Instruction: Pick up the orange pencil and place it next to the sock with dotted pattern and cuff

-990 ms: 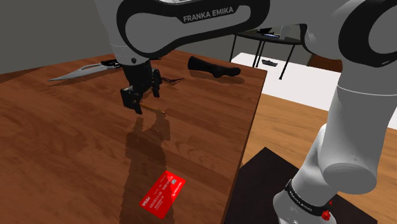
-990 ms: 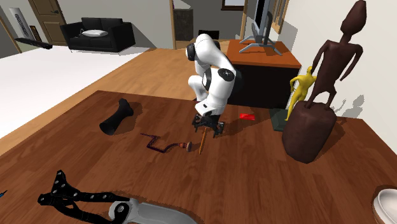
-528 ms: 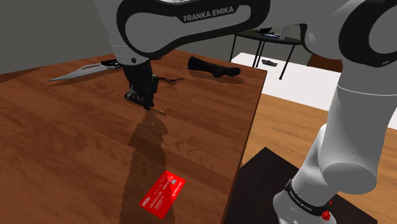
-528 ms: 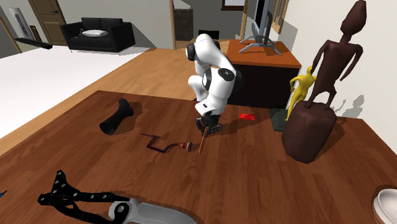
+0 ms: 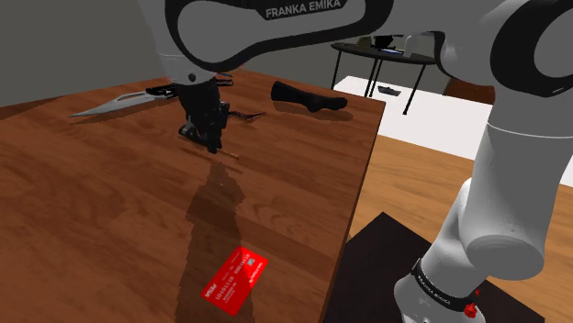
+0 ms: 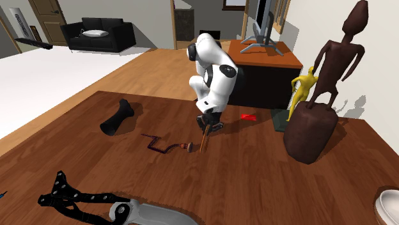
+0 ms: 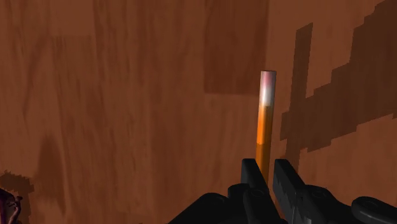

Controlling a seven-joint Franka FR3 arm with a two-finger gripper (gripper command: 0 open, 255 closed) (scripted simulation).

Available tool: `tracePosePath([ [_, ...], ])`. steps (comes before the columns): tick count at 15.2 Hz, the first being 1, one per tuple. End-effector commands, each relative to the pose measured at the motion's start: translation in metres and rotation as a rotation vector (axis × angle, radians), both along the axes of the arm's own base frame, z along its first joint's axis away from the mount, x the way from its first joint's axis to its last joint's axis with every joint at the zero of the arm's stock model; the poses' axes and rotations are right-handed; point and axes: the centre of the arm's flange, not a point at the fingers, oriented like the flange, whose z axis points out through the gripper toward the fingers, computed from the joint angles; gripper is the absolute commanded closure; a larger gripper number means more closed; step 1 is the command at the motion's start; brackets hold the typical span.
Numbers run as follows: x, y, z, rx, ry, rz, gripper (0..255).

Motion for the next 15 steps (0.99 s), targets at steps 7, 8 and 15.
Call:
tracePosePath([
  [7, 0.001, 0.0, 0.042, 0.0, 0.0, 0.0, 255],
  [8, 0.001, 0.0, 0.047, 0.0, 0.0, 0.0, 255],
  [15, 0.001, 0.0, 0.084, 0.0, 0.0, 0.0, 255],
])
